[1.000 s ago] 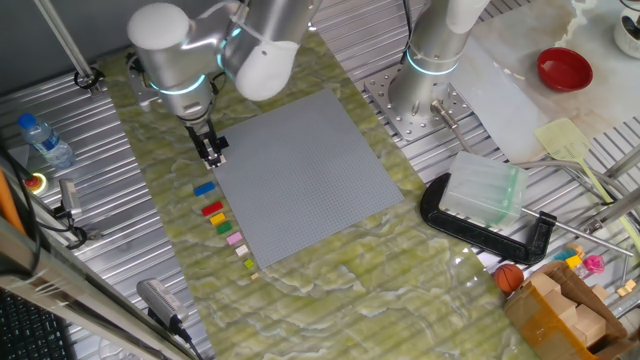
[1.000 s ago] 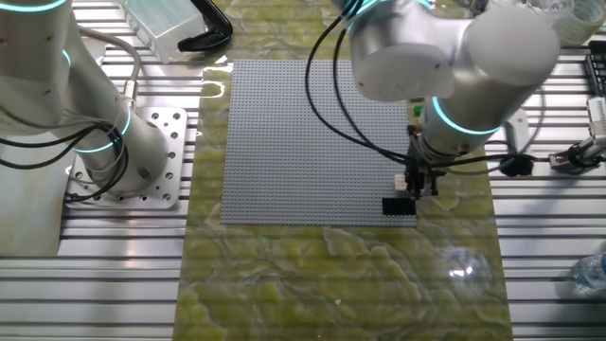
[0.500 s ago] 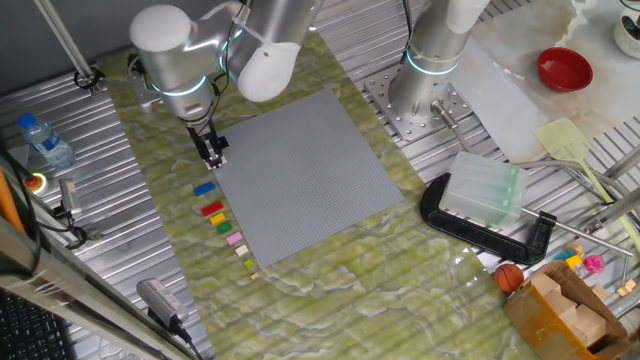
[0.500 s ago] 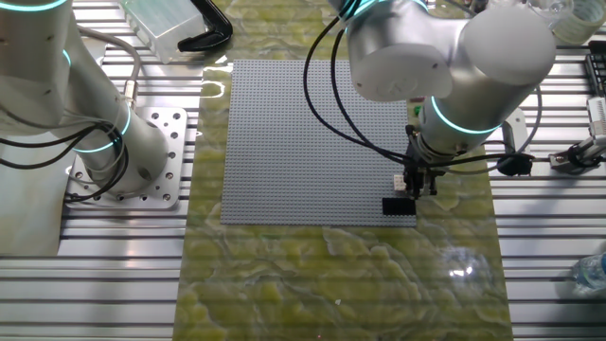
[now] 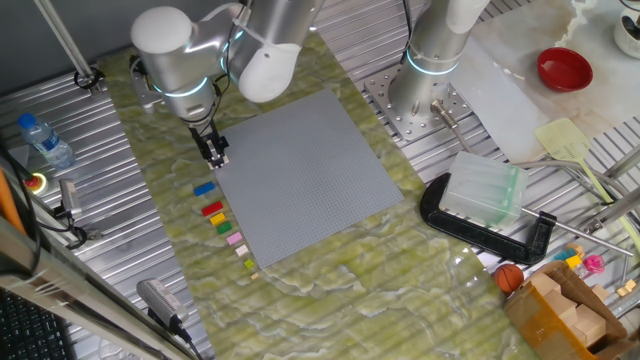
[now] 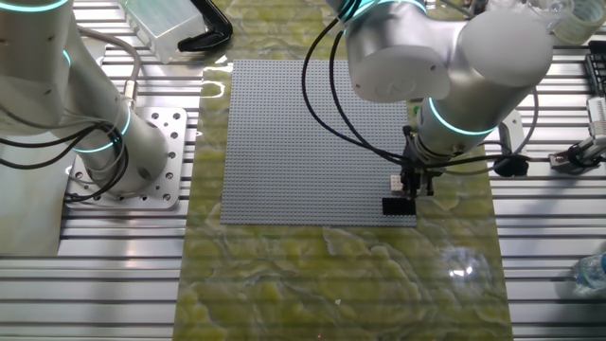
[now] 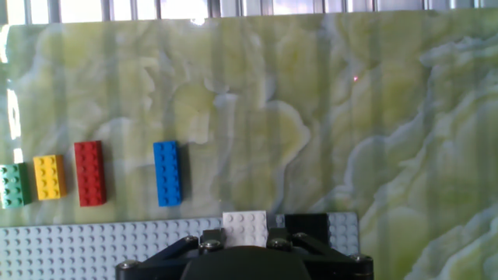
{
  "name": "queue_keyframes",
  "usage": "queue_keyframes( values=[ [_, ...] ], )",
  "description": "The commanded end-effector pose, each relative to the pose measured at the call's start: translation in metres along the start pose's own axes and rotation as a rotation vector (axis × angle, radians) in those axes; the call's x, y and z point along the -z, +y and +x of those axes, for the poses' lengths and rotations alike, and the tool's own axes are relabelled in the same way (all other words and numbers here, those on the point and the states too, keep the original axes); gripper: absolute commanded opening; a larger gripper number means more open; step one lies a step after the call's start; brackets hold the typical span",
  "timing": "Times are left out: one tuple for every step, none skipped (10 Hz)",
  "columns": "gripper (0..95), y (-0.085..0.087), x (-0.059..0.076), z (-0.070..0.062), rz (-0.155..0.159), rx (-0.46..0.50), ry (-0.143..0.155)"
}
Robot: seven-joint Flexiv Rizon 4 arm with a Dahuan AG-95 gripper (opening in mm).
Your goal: Build with small Lego blocks
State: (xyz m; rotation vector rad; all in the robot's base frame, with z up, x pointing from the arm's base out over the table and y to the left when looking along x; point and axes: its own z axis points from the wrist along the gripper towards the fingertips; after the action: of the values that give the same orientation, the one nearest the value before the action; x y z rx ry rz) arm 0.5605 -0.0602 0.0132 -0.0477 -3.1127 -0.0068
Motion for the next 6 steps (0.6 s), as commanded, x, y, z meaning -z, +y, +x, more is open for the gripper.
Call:
queue_keyframes(
  values=[
    [19.0,0.0006,-0.0003,-0.0004,0.0,-0.004,0.001],
    [19.0,0.0005,-0.0007,-0.0005,0.0,-0.008,0.001],
    [19.0,0.0005,-0.0012,-0.0006,0.0,-0.008,0.001],
    [19.0,0.001,-0.0019,-0.0009,0.0,-0.008,0.001],
    [19.0,0.0013,-0.0024,-0.001,0.0,-0.01,0.001],
    [19.0,0.0014,-0.0026,-0.0011,-0.001,-0.01,0.001]
  ],
)
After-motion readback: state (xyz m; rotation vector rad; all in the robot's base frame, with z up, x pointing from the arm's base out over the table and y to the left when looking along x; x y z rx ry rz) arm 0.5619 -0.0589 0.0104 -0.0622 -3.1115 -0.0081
